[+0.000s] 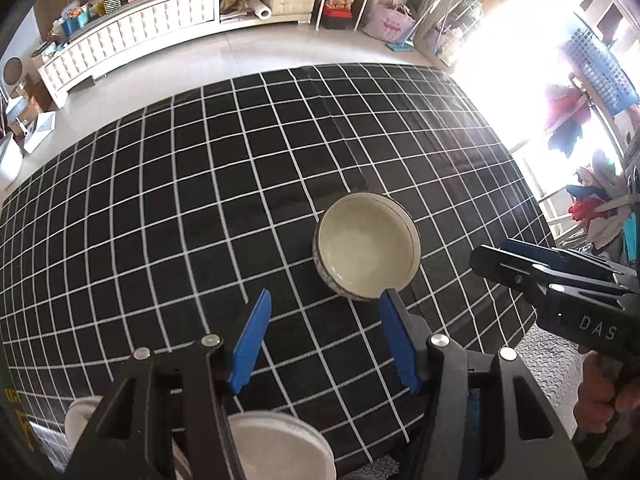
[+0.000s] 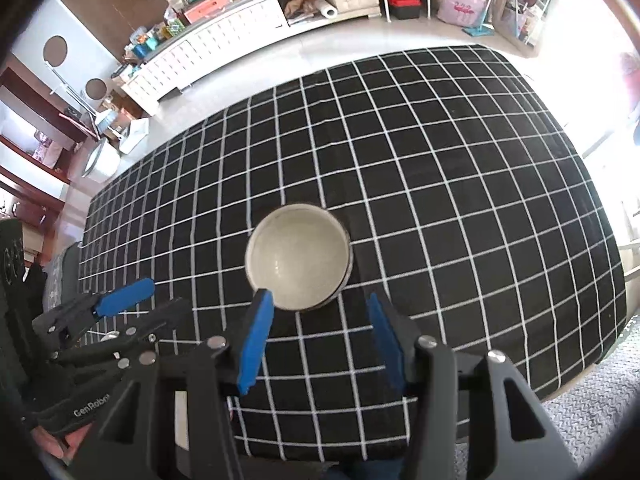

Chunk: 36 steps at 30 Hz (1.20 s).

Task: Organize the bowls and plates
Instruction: 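Move the right gripper to the blue-floral bowl and close on its rim, then lift the blue-floral bowl with the right gripper toward the bowl stack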

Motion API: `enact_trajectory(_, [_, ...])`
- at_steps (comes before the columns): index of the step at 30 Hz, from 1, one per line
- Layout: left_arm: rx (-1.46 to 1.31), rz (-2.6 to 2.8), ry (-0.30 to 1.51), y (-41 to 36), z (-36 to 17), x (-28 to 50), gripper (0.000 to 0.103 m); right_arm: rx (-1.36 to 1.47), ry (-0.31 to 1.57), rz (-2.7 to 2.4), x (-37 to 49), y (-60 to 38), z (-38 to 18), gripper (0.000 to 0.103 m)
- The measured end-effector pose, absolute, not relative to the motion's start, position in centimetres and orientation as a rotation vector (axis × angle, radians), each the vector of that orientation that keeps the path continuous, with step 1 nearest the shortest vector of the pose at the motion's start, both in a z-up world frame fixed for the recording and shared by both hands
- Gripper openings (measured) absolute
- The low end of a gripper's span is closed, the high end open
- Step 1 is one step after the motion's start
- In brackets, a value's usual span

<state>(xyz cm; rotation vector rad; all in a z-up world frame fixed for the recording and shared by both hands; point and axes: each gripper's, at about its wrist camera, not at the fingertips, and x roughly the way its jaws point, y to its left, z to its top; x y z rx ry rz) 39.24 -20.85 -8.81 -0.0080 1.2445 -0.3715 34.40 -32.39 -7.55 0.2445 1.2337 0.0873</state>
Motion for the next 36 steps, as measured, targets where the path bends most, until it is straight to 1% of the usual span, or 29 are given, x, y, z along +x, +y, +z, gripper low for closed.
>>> enact_trajectory(14, [-0.001, -0.346, 1.349, -21.9, -14.8, 44.5, 0.053, 0.226, 1.31, 0.079, 38.6, -32.9, -12.5, 0.055])
enact_trajectory(16, [0.008, -0.353, 1.356, -22.1, -15.5, 44.6, 0.049, 0.231, 1.317, 0.088, 39.0, -32.8, -13.0, 0.055])
enact_trajectory(17, [0.015, -0.351, 1.356, -22.2, -15.8, 44.8, 0.048, 0.226, 1.319, 0.088, 39.1, -32.7, -13.2, 0.055])
enact_trajectory(19, [0.018, -0.343, 1.358, -22.2, -16.3, 45.0, 0.045, 0.216, 1.338, 0.081, 39.5, -32.7, -13.7, 0.049])
enact_trajectory(20, [0.016, -0.343, 1.363, -22.2, -16.5, 45.2, 0.044, 0.223, 1.353, 0.092, 39.7, -32.6, -14.1, 0.042])
enact_trajectory(21, [0.015, -0.342, 1.366, -22.3, -16.7, 45.3, 0.042, 0.231, 1.362, 0.102, 39.8, -32.6, -14.4, 0.038])
enact_trajectory(23, [0.02, -0.345, 1.366, -22.3, -16.9, 45.4, 0.039, 0.244, 1.367, 0.116, 40.0, -32.6, -14.8, 0.035])
enact_trajectory(26, [0.038, -0.345, 1.367, -22.6, -17.1, 45.3, 0.034, 0.231, 1.361, 0.108, 40.1, -32.7, -15.2, 0.035])
enact_trajectory(27, [0.04, -0.341, 1.367, -22.5, -17.2, 45.2, 0.029, 0.223, 1.365, 0.112, 40.1, -32.6, -15.4, 0.035])
enact_trajectory(29, [0.029, -0.344, 1.38, -22.4, -17.4, 45.0, 0.027, 0.198, 1.366, 0.114, 40.1, -32.4, -15.4, 0.035])
enact_trajectory(31, [0.02, -0.35, 1.391, -22.3, -17.9, 44.8, 0.022, 0.189, 1.364, 0.112, 40.3, -32.1, -15.4, 0.035])
enact_trajectory(33, [0.017, -0.357, 1.391, -22.2, -18.1, 44.5, 0.019, 0.188, 1.373, 0.104, 40.1, -32.1, -15.6, 0.028])
enact_trajectory(34, [0.017, -0.363, 1.39, -22.3, -18.2, 44.3, 0.017, 0.191, 1.378, 0.112, 40.1, -32.1, -15.7, 0.026])
enact_trajectory(36, [0.023, -0.364, 1.391, -22.4, -18.4, 44.2, 0.016, 0.182, 1.373, 0.104, 40.0, -32.2, -15.6, 0.023])
